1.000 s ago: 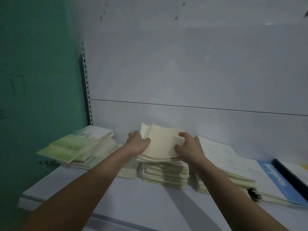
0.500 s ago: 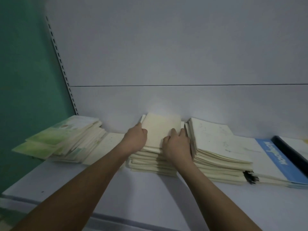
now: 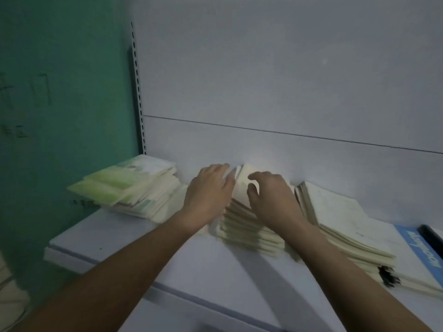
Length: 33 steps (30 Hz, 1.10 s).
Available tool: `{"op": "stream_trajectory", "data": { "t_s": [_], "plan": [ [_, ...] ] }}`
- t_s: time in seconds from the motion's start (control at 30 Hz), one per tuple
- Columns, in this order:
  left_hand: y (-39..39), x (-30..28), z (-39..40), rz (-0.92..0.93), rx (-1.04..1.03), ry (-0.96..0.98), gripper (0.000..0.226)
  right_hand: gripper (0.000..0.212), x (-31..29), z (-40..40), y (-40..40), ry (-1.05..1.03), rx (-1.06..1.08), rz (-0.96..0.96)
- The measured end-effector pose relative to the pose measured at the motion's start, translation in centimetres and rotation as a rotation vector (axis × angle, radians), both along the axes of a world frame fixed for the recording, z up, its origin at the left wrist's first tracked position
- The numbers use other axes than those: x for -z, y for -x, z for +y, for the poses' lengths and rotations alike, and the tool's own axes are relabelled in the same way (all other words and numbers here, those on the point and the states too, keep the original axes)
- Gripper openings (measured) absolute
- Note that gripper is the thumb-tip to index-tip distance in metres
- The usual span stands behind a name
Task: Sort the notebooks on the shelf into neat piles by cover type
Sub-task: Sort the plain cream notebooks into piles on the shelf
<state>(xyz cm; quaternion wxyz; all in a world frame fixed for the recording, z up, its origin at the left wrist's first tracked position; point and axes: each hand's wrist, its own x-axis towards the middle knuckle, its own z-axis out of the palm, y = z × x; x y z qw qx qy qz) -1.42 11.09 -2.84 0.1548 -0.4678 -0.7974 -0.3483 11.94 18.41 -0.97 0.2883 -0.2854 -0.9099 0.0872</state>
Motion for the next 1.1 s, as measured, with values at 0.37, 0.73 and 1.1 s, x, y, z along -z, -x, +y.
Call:
{"op": "stream_trajectory", "data": {
  "t_s": [0.37, 0.73, 1.1],
  "plan": [
    [10.6, 10.3, -13.7, -0.306, -0.153, -0.122, 0.012, 0.059, 9.3, -8.6, 12.5, 0.097, -0.185, -0.21],
    [12.9, 10.8, -12.9, -0.859, 0.126, -0.298, 0.019, 0.044, 11.7, -9.5, 14.8, 0.293, 0.064, 0.129],
    [12.8, 2.3, -9.9, -1.773, 0.587, -0.027, 0.026, 0.044, 6.7, -13.0, 9.2, 0.35, -0.105, 0.077]
  ]
}}
